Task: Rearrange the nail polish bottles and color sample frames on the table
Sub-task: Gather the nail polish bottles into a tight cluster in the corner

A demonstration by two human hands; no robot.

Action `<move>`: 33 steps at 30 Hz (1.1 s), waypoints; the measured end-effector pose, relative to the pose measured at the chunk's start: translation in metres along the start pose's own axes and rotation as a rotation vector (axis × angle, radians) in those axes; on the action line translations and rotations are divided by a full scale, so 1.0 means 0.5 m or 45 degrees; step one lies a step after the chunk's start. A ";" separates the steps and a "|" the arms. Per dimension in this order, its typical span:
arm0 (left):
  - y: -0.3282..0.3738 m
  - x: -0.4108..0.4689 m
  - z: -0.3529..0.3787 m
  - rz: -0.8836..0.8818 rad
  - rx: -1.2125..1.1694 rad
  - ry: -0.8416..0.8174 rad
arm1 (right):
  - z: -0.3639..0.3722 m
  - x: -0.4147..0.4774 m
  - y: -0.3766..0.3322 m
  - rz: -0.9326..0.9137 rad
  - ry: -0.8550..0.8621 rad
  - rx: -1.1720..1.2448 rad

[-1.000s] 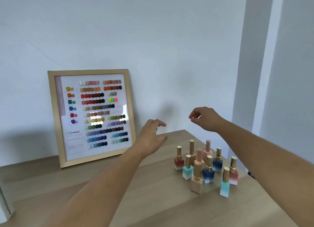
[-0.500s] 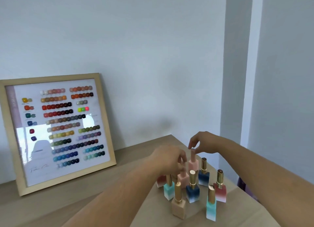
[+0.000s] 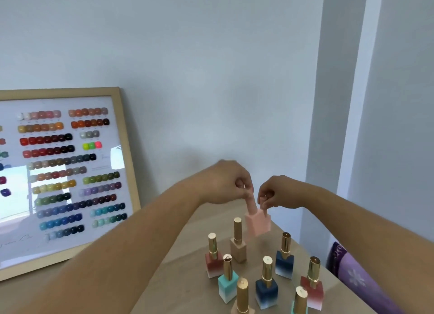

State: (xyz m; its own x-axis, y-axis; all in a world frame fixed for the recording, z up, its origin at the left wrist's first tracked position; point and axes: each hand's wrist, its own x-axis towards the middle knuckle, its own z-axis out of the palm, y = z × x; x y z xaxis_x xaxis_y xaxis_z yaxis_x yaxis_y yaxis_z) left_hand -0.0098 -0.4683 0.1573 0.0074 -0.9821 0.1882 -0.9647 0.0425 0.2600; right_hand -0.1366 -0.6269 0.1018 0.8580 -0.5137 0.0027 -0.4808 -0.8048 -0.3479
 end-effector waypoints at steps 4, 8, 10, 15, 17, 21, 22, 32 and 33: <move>-0.057 0.054 -0.019 -0.086 -0.033 0.106 | -0.005 0.067 0.010 -0.043 0.097 0.052; -0.130 0.093 0.048 -0.216 -0.004 0.147 | 0.016 0.129 0.021 -0.039 0.140 0.116; -0.162 0.105 0.088 -0.260 0.016 0.157 | 0.030 0.149 0.027 -0.039 0.134 0.117; -0.206 0.129 0.159 -0.293 -0.004 0.135 | 0.053 0.177 0.037 -0.036 0.128 0.112; -0.212 0.137 0.173 -0.290 -0.044 0.130 | 0.062 0.184 0.042 -0.034 0.127 0.135; -0.219 0.142 0.186 -0.278 -0.132 0.147 | 0.077 0.191 0.050 -0.026 0.158 0.223; -0.223 0.138 0.193 -0.295 -0.180 0.154 | 0.082 0.189 0.056 -0.020 0.174 0.243; -0.254 0.112 0.303 -0.451 -0.402 0.274 | 0.185 0.164 0.115 0.023 0.205 0.655; -0.254 0.112 0.309 -0.448 -0.395 0.308 | 0.190 0.168 0.115 0.015 0.231 0.666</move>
State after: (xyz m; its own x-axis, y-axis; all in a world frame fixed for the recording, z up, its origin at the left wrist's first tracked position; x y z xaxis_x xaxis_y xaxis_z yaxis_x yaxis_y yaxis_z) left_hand 0.0727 -0.5571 -0.0116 0.4128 -0.8778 0.2430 -0.7700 -0.1939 0.6079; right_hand -0.0749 -0.6881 -0.0069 0.7861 -0.6017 0.1414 -0.2964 -0.5677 -0.7680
